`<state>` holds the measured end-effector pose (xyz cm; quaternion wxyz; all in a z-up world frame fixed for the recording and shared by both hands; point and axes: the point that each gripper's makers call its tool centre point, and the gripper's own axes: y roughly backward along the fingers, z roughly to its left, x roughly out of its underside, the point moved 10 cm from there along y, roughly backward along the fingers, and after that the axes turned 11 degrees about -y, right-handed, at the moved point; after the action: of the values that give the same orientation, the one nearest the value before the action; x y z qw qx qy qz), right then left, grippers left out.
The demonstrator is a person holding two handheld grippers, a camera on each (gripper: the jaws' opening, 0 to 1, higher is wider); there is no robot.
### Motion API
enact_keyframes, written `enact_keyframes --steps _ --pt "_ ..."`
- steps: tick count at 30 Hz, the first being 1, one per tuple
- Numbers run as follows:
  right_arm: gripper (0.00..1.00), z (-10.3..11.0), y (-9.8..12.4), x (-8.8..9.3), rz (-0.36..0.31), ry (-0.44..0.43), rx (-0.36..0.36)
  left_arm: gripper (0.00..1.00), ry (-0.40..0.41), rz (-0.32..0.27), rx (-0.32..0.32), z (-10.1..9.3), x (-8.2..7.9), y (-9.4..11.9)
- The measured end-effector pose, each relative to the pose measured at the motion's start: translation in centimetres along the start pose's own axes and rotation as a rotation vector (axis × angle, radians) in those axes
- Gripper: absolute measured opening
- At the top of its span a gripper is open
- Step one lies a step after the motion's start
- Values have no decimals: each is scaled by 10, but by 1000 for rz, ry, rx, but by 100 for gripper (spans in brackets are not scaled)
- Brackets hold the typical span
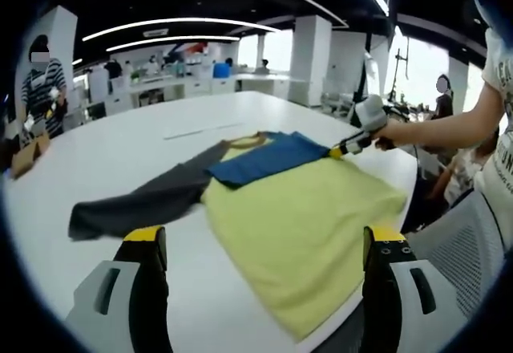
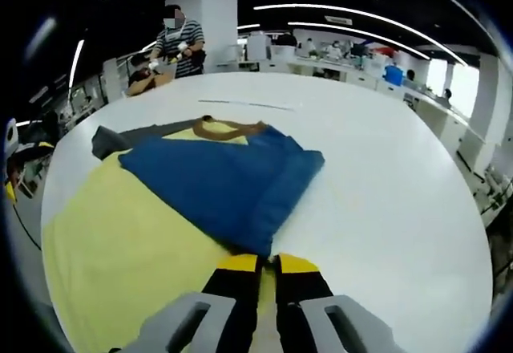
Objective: Fold the garment on the visible template until the final outline fits inside the template.
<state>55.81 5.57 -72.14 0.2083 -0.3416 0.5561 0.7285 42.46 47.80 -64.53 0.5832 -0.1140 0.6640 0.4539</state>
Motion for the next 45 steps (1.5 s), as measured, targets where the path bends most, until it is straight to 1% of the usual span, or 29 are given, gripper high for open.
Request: enact_keyframes --steps 2,5,9,31,38,39,41,42,43,45 --pt "0 -1 -1 0 1 6 2 99 1 -2 1 0 0 0" --pt "0 -3 0 0 -6 49 27 99 3 -2 -3 0 0 1" --pt "0 -6 -1 0 -10 53 34 99 3 1 -8 1 2 3" --pt "0 -36 7 -2 8 55 85 99 11 12 -24 4 2 8" --pt "1 -38 11 0 6 40 65 99 28 9 -42 8 4 10" --pt "3 -38 13 0 -3 36 59 99 30 9 -45 9 4 10" --pt "10 -37 14 -1 -21 34 42 99 32 6 -50 10 4 11" --pt "15 -36 15 -1 -26 31 34 99 33 6 -52 11 4 12" --pt "22 -34 17 -1 -29 23 19 99 32 7 -54 12 4 12" --pt "32 -32 18 -2 -41 11 0 99 30 6 -59 13 4 13"
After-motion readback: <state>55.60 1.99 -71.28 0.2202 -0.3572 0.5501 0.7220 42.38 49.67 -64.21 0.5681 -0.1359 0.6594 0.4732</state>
